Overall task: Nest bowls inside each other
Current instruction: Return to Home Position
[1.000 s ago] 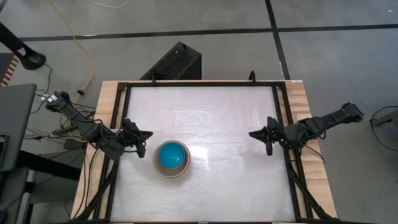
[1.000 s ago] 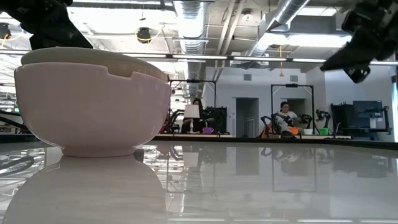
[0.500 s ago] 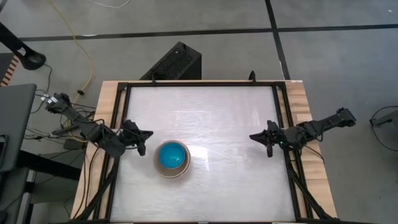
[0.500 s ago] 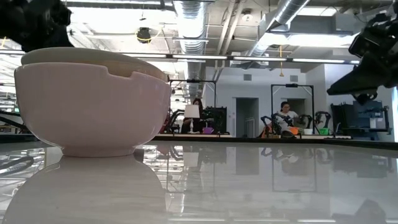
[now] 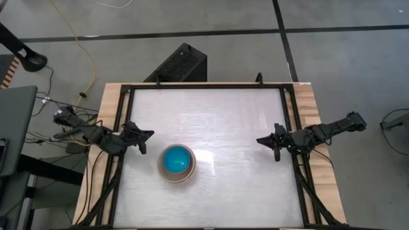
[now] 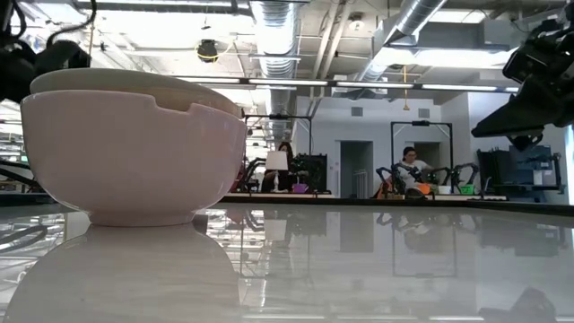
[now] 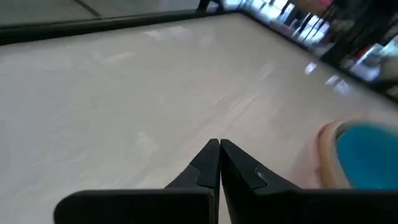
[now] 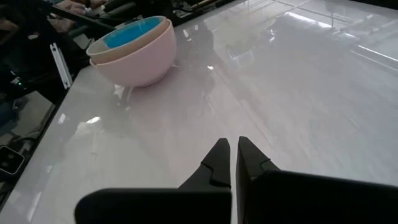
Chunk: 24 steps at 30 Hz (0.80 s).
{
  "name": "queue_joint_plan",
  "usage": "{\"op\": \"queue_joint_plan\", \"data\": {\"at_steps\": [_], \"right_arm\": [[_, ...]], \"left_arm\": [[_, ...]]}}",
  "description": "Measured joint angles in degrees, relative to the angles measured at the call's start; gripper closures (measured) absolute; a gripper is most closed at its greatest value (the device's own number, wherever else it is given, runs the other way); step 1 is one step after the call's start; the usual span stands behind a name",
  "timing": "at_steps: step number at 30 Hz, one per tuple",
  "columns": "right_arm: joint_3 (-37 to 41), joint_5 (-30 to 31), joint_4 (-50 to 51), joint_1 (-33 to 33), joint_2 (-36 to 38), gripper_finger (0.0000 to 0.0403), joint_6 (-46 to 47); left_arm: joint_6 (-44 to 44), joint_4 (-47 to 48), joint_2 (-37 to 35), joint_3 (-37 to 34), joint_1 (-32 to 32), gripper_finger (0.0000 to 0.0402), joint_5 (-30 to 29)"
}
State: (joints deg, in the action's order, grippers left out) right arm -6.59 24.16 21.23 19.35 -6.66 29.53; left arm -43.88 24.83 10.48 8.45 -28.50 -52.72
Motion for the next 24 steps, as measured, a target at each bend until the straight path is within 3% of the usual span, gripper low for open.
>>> {"op": "queue_joint_plan", "data": {"at_steps": [8, 24], "right_arm": [[0.0, -0.1, 0.1, 0.0, 0.0, 0.0403, 0.0], [0.0, -0.1, 0.0, 0.0, -0.1, 0.0403, 0.0]], "left_arm": [[8.4, 0.0, -7.5, -0.1, 1.1, 0.0401, -0.3], [11.5, 0.3, -7.8, -0.1, 1.3, 0.0401, -0.3]]}}
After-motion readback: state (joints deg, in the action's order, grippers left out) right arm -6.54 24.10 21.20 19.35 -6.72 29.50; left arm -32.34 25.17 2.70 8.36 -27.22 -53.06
